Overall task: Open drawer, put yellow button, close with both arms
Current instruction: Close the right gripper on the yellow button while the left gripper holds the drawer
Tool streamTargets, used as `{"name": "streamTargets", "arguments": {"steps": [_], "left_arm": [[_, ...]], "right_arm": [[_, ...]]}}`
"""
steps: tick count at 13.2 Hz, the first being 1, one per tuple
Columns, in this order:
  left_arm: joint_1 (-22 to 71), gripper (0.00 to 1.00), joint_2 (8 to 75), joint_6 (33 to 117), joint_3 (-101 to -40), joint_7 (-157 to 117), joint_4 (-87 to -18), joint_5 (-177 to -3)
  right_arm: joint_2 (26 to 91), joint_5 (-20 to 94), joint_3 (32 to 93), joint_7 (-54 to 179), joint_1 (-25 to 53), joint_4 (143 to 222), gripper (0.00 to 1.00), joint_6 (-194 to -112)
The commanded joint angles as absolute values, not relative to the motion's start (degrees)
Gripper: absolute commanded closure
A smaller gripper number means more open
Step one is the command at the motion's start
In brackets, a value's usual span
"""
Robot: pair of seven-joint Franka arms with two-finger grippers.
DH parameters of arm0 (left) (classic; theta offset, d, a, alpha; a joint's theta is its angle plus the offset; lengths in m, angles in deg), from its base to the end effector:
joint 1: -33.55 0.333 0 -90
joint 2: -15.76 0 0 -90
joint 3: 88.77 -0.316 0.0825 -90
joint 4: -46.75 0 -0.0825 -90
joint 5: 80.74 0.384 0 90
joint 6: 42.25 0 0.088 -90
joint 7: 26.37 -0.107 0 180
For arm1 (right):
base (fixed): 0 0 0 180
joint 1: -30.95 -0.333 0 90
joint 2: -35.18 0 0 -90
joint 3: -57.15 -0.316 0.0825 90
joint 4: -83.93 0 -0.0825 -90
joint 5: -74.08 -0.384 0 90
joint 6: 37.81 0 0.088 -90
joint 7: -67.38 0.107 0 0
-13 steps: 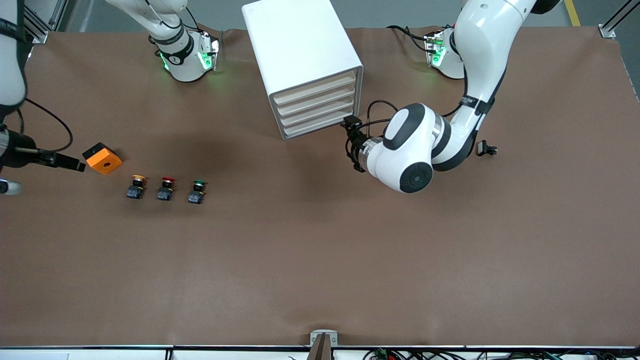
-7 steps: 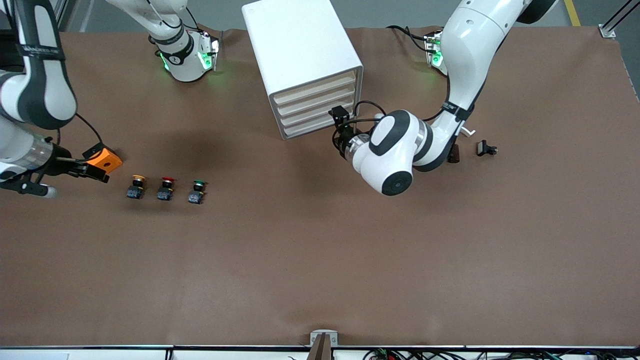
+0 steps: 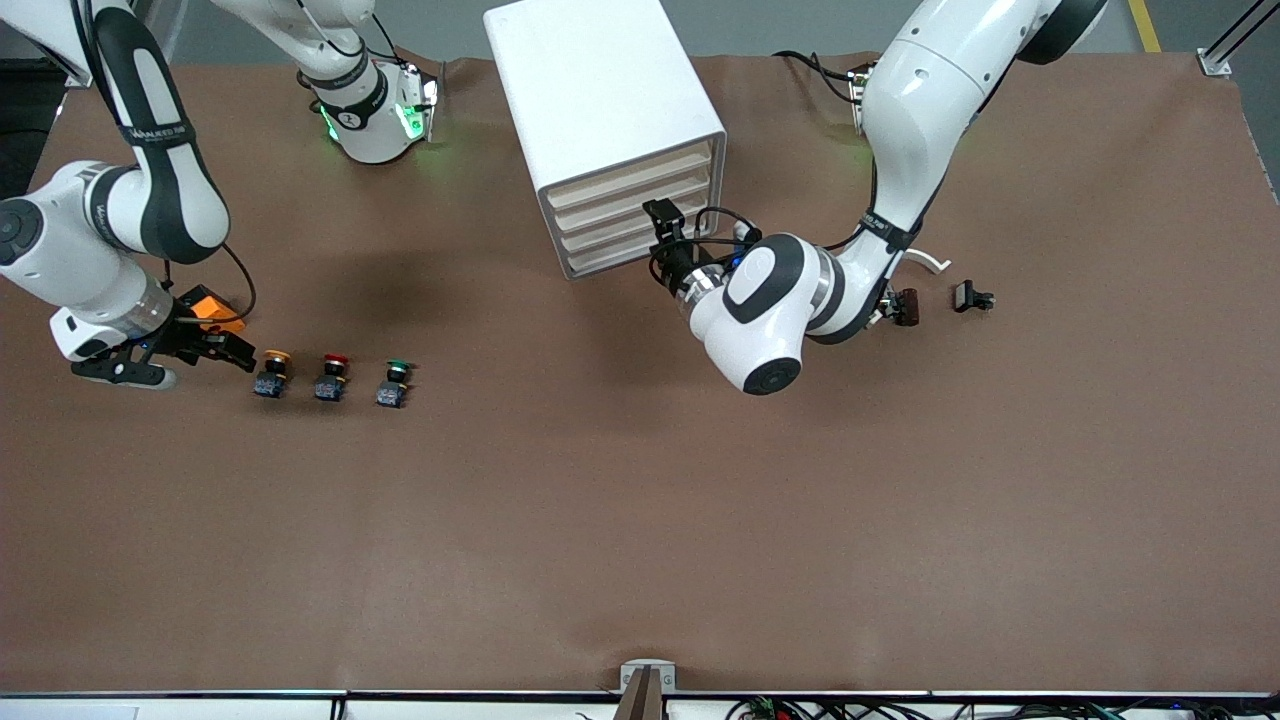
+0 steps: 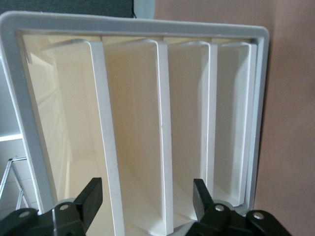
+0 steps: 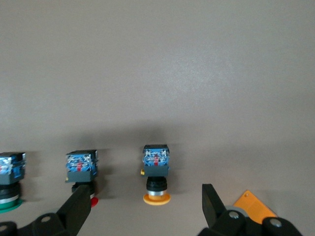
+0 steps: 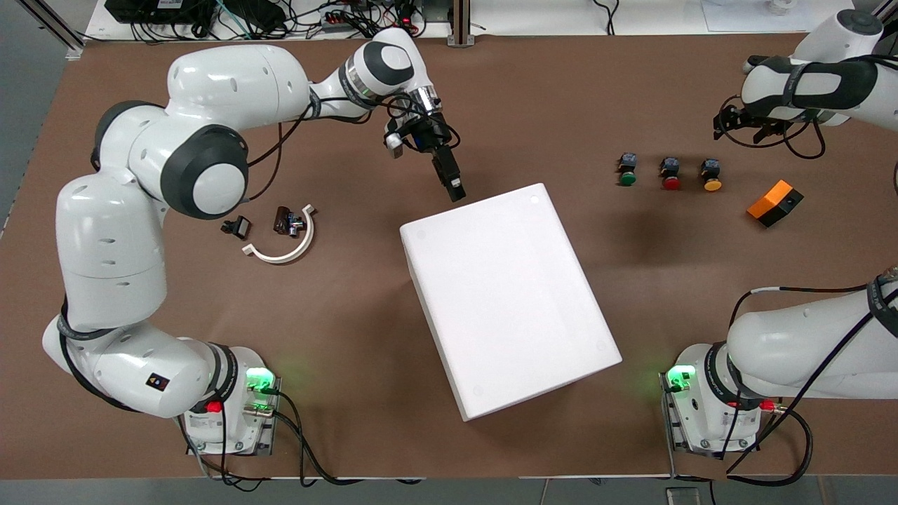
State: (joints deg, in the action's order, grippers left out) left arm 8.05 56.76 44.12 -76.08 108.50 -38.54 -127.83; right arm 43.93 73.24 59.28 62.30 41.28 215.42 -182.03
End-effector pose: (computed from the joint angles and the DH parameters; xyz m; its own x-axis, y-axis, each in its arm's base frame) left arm 0.4773 -0.4494 0.2676 -0.4062 0.9117 -0.0620 0.3937 0.1134 -0.9122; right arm 0.5212 -0.1153 0.2898 0.9879 -0.1389 0.0696 -0.1394 -0.9902 0.0024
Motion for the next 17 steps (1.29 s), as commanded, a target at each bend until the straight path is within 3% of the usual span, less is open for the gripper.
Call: {"name": "streamTargets", "arguments": {"steps": [1, 5, 7, 9, 15, 16, 17], "left_arm": [[7.2, 0.32, 57.6, 42.7, -75.9, 108.8, -37.0, -129.9], [7.2, 0.32, 58.5, 41.1, -76.0, 108.8, -37.0, -133.2], [6.3, 0.44, 58.8, 41.1, -76.0, 107.8, -37.0, -133.3], [5.4, 0.47, 59.6, 41.0, -75.9, 107.7, -37.0, -133.6], [4.5, 0.47, 59.7, 39.0, -76.0, 108.2, -37.2, -136.6], [3.8, 0.55, 59.7, 39.0, -76.0, 108.1, -37.2, -136.8], [3.3, 0.66, 60.1, 39.0, -76.0, 108.0, -37.2, -136.9]], "right_arm": [[48.4, 73.9, 59.3, 61.9, 42.6, 215.7, 0.00, -186.9], [52.8, 73.6, 59.3, 63.1, 43.2, 216.3, 0.00, -190.1], [53.9, 73.2, 59.3, 63.3, 43.0, 216.3, 0.00, -190.0], [54.9, 73.1, 59.2, 63.4, 42.9, 216.2, 0.00, -190.1], [57.6, 73.0, 59.1, 66.2, 42.5, 215.8, 0.00, -190.0], [57.9, 73.0, 59.1, 66.6, 42.1, 215.8, 0.00, -190.0], [57.9, 73.1, 59.2, 66.6, 41.8, 215.7, 0.19, -189.6]]}}
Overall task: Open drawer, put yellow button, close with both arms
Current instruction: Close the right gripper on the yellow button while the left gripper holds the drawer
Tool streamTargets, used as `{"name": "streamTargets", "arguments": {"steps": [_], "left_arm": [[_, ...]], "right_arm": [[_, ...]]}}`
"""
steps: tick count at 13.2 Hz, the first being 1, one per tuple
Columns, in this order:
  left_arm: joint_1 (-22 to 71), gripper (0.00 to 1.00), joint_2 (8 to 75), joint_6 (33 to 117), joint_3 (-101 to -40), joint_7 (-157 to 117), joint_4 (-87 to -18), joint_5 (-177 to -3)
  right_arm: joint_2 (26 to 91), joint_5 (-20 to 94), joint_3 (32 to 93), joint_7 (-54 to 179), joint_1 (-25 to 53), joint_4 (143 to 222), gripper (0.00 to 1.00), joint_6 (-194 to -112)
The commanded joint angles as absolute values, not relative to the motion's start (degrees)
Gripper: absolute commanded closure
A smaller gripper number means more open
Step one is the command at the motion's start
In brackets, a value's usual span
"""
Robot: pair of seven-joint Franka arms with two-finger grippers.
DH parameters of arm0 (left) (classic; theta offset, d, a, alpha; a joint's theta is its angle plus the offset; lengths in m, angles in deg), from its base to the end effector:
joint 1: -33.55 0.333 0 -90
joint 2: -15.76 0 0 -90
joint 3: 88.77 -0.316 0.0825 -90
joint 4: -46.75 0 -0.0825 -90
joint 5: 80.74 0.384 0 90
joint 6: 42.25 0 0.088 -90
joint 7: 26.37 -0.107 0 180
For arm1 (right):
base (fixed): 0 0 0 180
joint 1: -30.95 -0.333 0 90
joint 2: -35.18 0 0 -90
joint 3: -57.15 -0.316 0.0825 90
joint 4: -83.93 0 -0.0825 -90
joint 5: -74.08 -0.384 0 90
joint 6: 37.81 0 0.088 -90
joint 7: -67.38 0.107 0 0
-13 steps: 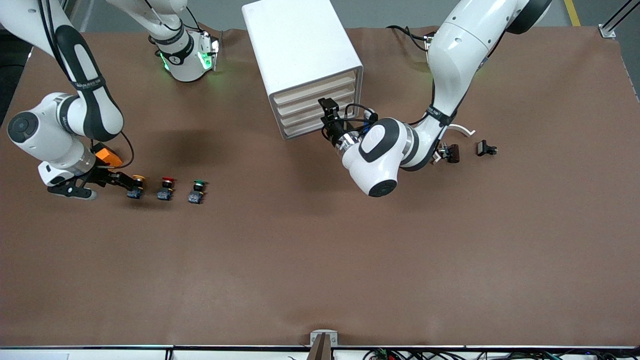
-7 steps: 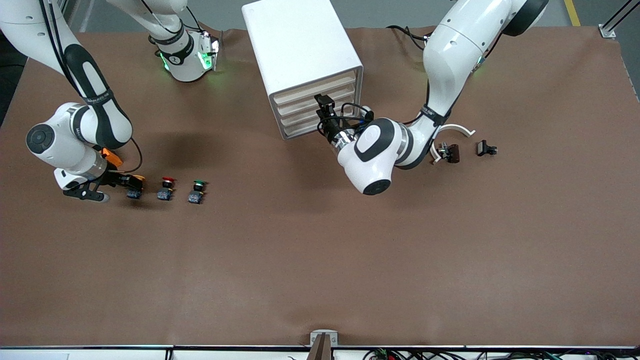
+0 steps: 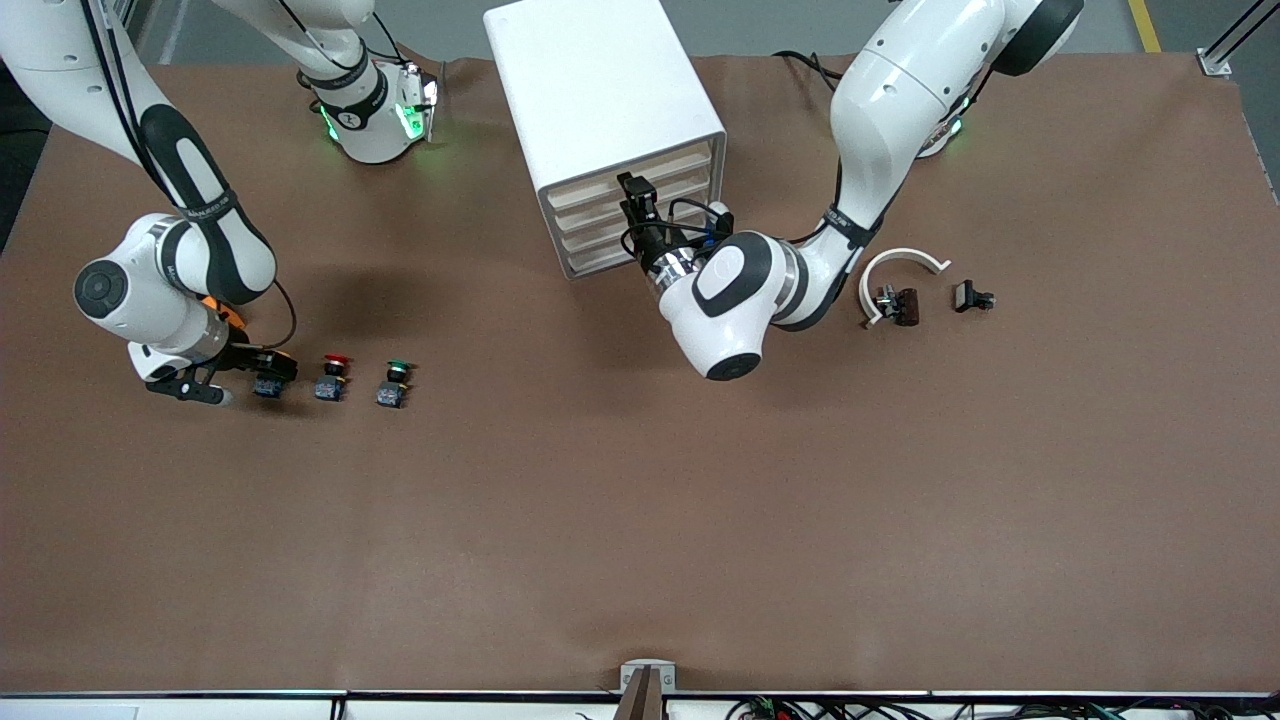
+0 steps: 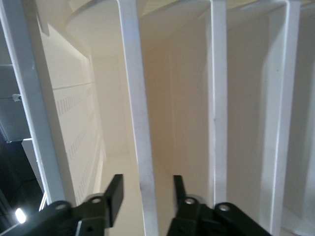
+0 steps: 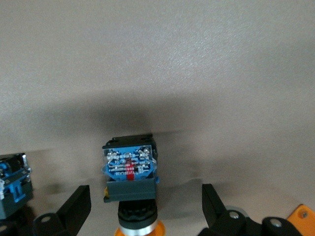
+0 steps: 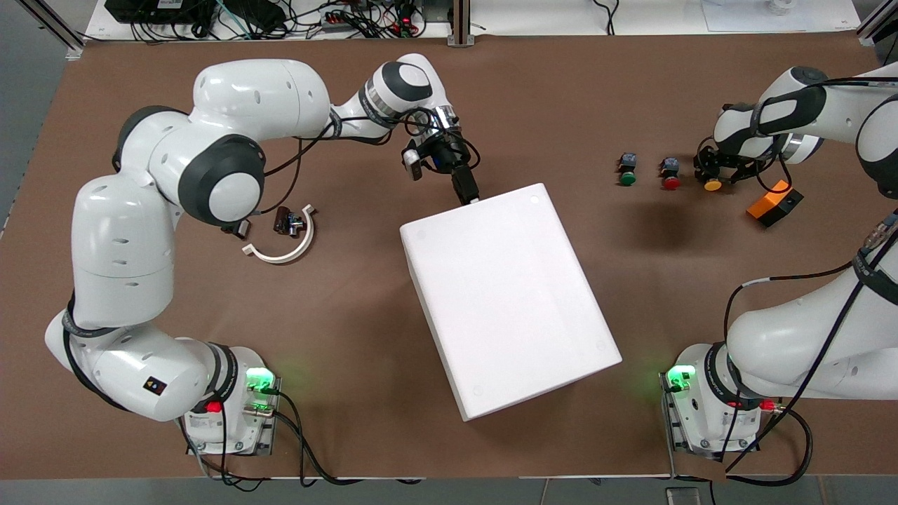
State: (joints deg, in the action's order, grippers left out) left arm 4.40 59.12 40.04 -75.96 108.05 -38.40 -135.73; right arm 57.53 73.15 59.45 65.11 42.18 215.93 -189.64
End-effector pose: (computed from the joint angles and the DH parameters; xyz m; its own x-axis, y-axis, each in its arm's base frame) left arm 0.4363 -0.4873 0.2572 -0.3831 0.9211 -0.0689 0.2471 0.0304 -0.9685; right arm 0.5056 -0.1230 0.1728 0.9774 -0.2068 -0.0438 -0.2067 -0.9784 0.0065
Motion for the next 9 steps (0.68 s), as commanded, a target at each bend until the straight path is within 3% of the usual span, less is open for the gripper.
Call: {"name": "streamTargets", "arguments": {"steps": [1, 2, 4, 5, 7, 9], "left_arm": [[3.2, 0.73, 60.9, 39.0, -76.0, 108.0, -37.2, -137.0], [2.9, 0.78, 61.5, 39.0, -76.0, 108.1, -37.2, -137.0], [2.2, 0.84, 62.0, 39.1, -76.1, 108.6, -37.2, -138.2], [2.8, 0.98, 62.0, 39.1, -76.2, 109.4, -37.2, -138.2], [3.4, 1.00, 61.9, 39.1, -76.6, 110.6, -37.1, -138.3], [4.5, 1.00, 61.9, 39.1, -76.6, 110.7, -37.0, -138.7]], "right_arm": [[57.9, 73.0, 59.1, 66.7, 41.8, 215.7, 0.62, -189.2], [57.9, 73.0, 59.1, 66.8, 41.8, 215.7, 1.00, -188.9], [57.8, 73.0, 59.1, 66.9, 41.9, 215.2, 1.00, -188.7], [57.8, 73.0, 59.1, 66.9, 42.0, 215.1, 1.00, -188.7], [57.2, 73.0, 59.1, 68.0, 42.0, 214.9, 1.00, -187.7], [55.1, 73.0, 59.1, 69.1, 42.0, 212.3, 1.00, -181.0]]}}
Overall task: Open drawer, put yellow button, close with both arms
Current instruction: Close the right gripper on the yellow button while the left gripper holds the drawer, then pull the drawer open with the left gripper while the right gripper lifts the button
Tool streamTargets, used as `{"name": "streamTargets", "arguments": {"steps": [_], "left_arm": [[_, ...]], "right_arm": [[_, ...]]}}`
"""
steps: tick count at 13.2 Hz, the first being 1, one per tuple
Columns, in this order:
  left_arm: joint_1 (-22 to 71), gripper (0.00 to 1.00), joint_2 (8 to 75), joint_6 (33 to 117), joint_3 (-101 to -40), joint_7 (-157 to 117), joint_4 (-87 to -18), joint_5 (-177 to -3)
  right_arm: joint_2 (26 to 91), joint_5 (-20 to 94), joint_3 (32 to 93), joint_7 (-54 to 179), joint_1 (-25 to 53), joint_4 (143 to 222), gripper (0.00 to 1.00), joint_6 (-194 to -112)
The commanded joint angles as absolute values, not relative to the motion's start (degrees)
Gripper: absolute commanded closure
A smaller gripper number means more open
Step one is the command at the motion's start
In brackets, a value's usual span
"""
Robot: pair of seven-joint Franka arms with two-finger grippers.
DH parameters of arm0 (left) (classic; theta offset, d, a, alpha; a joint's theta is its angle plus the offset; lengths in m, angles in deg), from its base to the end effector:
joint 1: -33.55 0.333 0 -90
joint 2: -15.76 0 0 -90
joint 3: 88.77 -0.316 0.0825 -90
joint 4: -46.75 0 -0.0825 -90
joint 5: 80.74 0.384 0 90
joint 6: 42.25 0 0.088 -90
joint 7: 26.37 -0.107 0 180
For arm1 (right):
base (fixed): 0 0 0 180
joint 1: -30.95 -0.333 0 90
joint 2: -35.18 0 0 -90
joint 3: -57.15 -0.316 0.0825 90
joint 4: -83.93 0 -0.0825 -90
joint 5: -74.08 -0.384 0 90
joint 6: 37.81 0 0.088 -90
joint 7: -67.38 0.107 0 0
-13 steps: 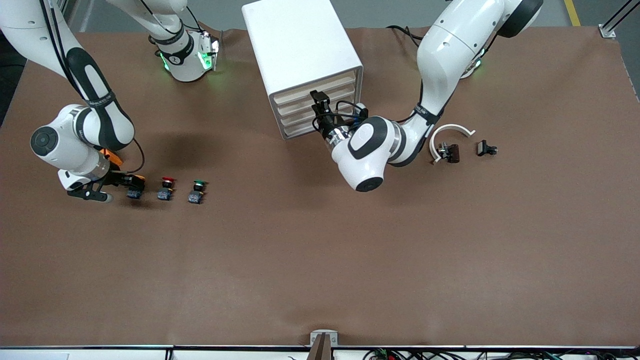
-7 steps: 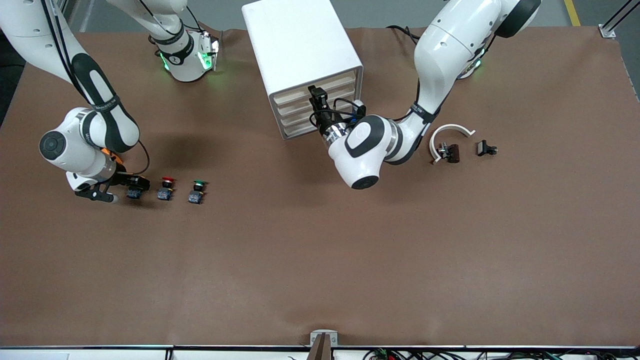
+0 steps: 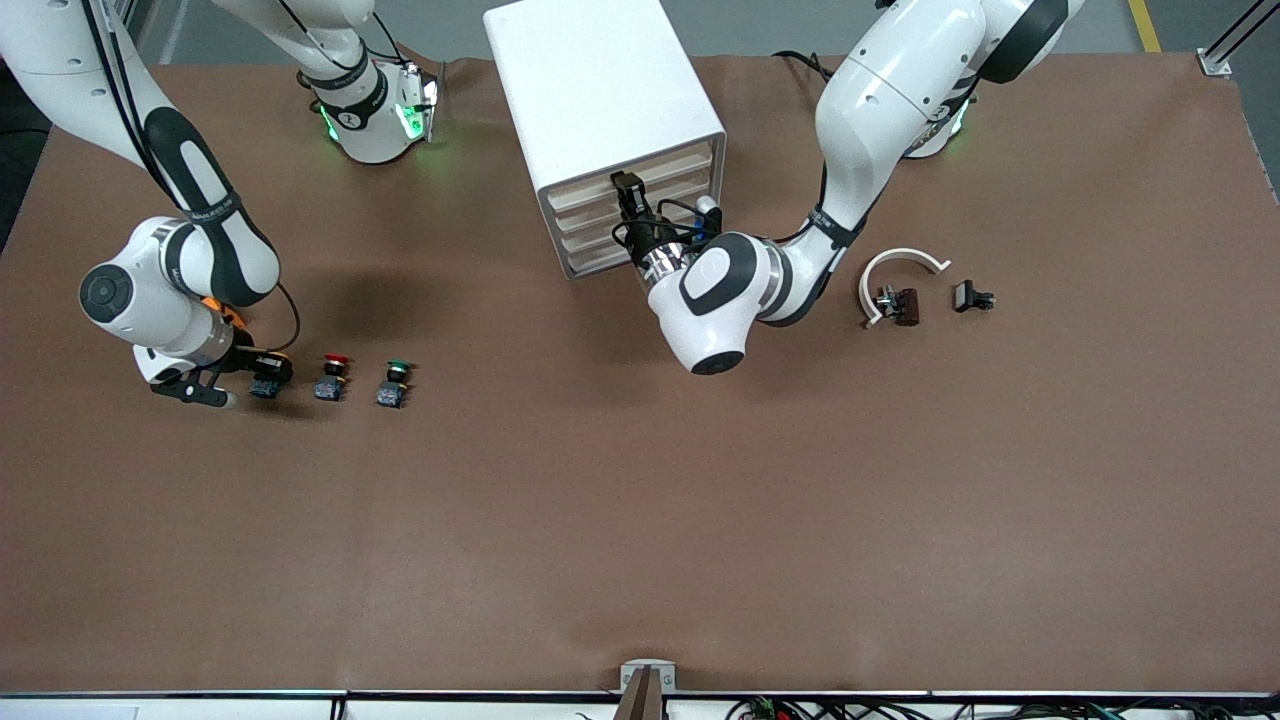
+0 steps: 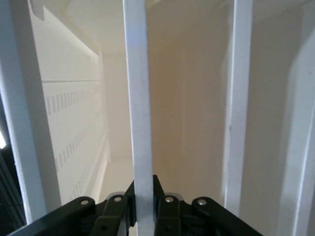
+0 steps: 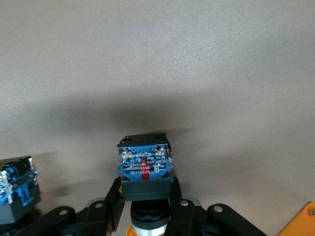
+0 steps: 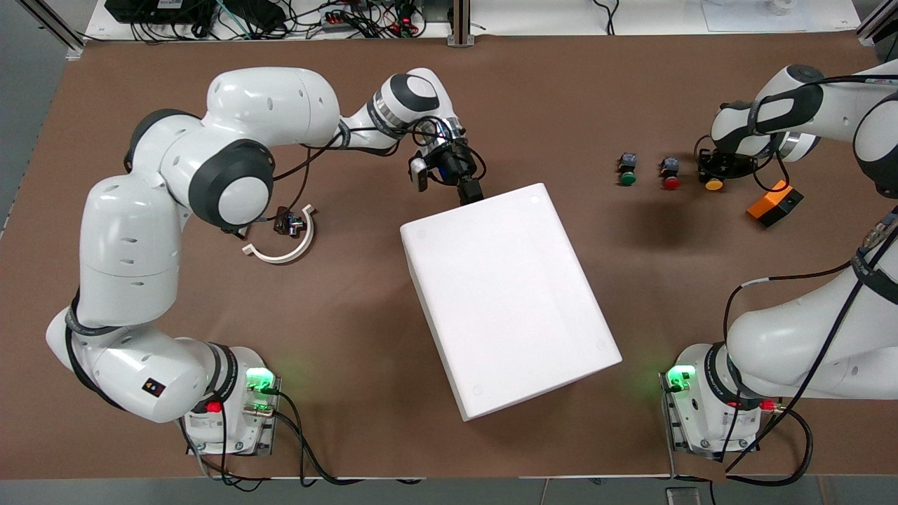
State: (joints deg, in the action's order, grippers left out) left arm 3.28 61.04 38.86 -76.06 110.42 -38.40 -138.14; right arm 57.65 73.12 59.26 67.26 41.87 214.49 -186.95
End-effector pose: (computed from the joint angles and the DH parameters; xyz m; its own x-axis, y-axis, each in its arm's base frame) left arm 0.4230 -0.4964 0.2409 -0.3877 0.9218 -0.0101 0.1668 0.0593 -0.9842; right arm 0.5115 -0.1195 0.1761 0.9696 -0.2351 -0.0675 -0.2352 -0.9719 0.0063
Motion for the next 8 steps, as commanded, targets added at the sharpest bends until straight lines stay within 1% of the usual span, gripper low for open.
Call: {"name": "streamTargets", "arguments": {"steps": [1, 4, 5, 7, 8], "left_arm": [[5.5, 1.00, 61.9, 39.1, -76.6, 110.8, -37.0, -138.7], [8.6, 1.00, 62.0, 39.3, -76.7, 110.7, -37.0, -138.7], [9.4, 1.00, 62.1, 39.7, -76.7, 110.5, -36.9, -138.7], [10.0, 1.00, 62.1, 40.9, -76.9, 110.1, -36.8, -138.6], [10.1, 1.00, 62.1, 41.1, -77.1, 110.1, -36.1, -138.4]], "right_arm": [[53.6, 73.0, 59.1, 70.3, 41.9, 209.7, 1.00, -174.9], [48.6, 73.0, 59.1, 71.5, 40.7, 204.0, 1.00, -161.9], [46.5, 73.1, 58.9, 75.2, 39.7, 201.4, 1.00, -155.9], [43.9, 73.0, 58.9, 84.2, 35.6, 195.2, 1.00, -143.5], [42.5, 72.4, 58.7, 88.3, 34.1, 193.7, 1.00, -139.3]]}}
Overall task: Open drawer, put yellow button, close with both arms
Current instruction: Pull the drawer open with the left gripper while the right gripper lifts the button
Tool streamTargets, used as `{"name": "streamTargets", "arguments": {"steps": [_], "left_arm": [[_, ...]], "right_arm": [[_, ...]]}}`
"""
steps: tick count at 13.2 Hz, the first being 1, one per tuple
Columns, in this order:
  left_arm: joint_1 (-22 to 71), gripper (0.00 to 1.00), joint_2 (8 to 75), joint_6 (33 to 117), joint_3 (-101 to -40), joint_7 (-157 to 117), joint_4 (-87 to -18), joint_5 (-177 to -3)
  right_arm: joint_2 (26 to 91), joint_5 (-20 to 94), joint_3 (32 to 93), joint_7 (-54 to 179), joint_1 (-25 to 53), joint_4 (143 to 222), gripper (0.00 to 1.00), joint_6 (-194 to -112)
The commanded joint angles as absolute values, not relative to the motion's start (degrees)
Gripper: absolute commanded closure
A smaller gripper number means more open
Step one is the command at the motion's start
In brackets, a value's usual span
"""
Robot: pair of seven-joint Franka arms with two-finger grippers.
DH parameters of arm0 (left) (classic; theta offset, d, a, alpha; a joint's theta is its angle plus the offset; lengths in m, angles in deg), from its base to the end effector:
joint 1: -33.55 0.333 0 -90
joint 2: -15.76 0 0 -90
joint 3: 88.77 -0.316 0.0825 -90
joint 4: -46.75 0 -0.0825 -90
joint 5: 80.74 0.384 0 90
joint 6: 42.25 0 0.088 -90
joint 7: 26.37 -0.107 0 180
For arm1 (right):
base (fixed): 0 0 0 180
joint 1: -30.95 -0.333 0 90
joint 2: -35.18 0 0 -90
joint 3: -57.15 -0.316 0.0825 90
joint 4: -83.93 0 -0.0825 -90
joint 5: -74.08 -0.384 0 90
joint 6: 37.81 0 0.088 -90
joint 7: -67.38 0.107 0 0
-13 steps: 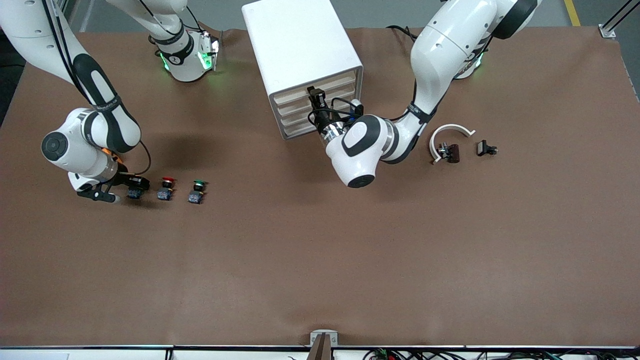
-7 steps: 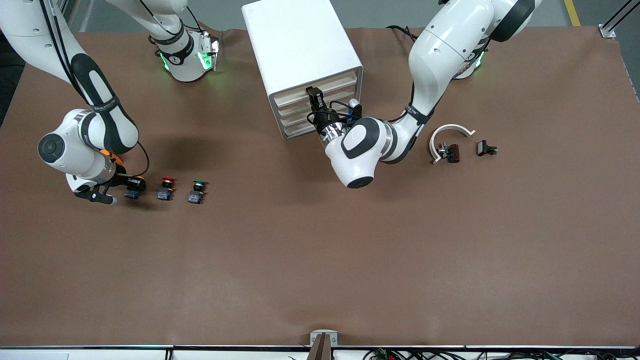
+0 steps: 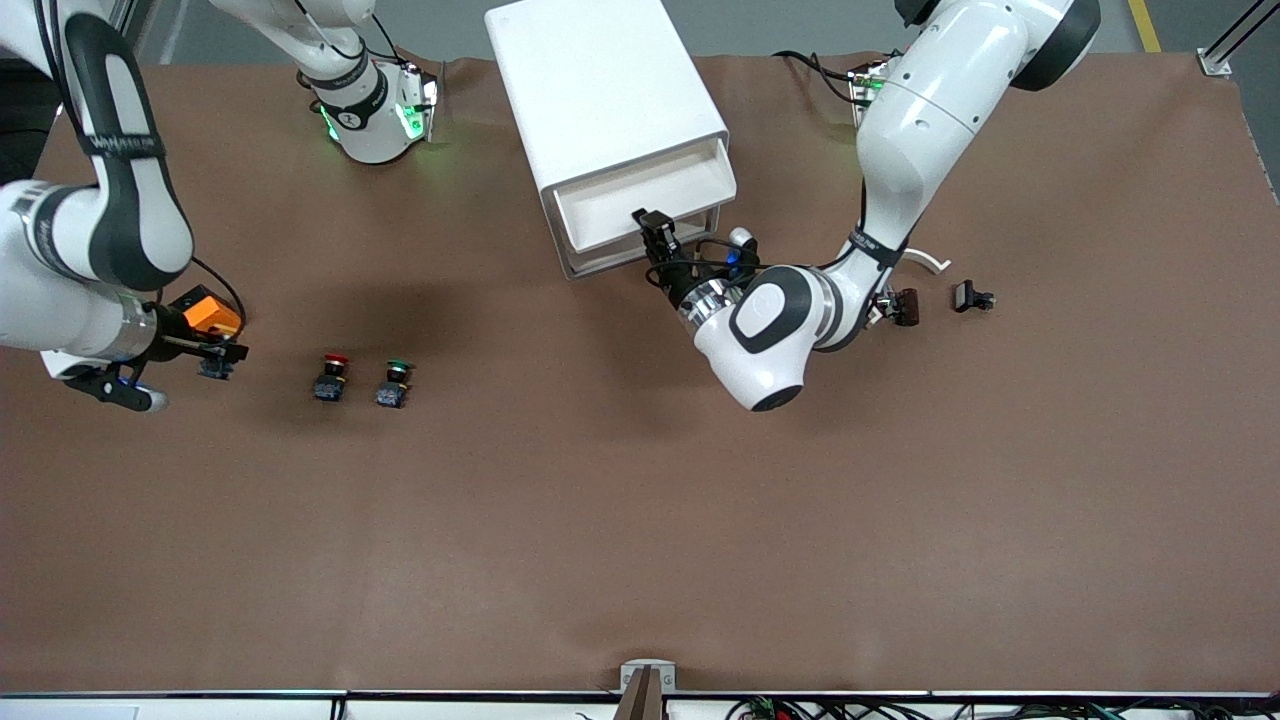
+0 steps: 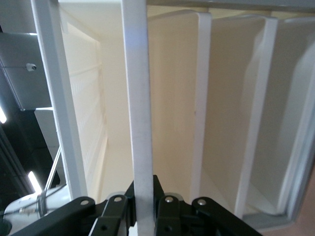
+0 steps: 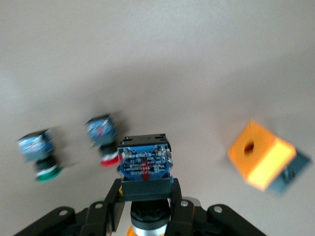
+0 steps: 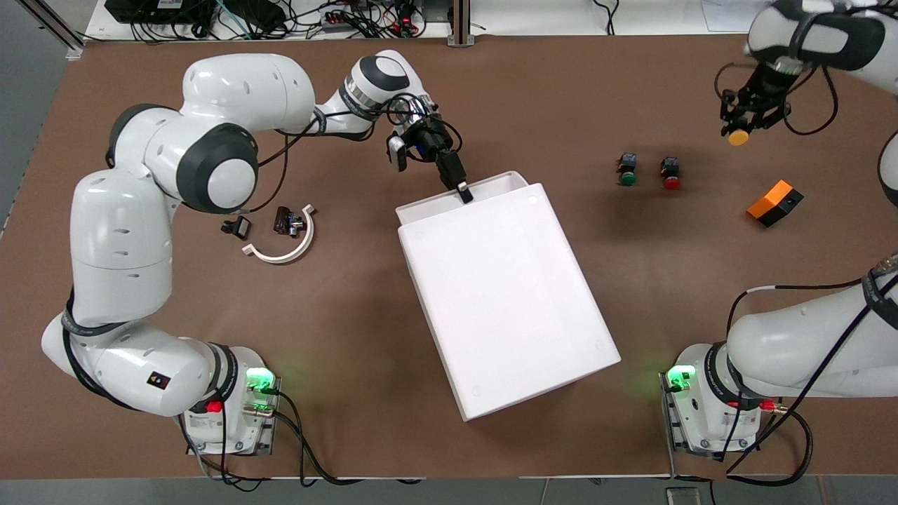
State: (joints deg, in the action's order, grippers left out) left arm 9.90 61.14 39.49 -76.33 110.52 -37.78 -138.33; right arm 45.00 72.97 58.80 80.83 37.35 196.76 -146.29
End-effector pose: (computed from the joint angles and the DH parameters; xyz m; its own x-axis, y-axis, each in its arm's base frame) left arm 0.4831 -0.4439 0.2427 -0.5045 0.8633 -0.0168 0.1708 0.0807 -0.9820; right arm 0.5569 -0.0769 0.3673 0.8979 -0.3687 -0.2407 -0.3689 -0.9283 0.0458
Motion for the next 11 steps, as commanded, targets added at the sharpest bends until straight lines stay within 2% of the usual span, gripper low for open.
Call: {"name": "streamTargets", "arguments": {"steps": [1, 3, 5, 10, 11], "left_arm": [[9.9, 1.00, 62.1, 41.1, -78.3, 110.1, -35.7, -138.7], [10.1, 1.00, 62.1, 41.2, -78.6, 109.9, -34.8, -138.5], [9.9, 1.00, 62.2, 42.6, -80.0, 109.8, -34.1, -138.4], [10.0, 1.00, 62.1, 44.2, -80.2, 108.1, -32.4, -138.5], [10.0, 0.86, 62.0, 44.5, -80.1, 107.2, -32.4, -138.5]], "right_arm": [[40.2, 69.0, 58.6, 92.0, 32.2, 193.1, 1.00, -136.5], [36.8, 65.6, 58.2, 101.6, 29.0, 193.1, 1.00, -133.4], [34.3, 63.9, 57.9, 114.6, 22.5, 192.7, 1.00, -132.1], [34.4, 62.7, 57.9, 141.2, 7.9, 187.0, 1.00, -132.6], [35.0, 62.7, 57.9, 146.9, 4.8, 185.0, 1.00, -132.6]]}}
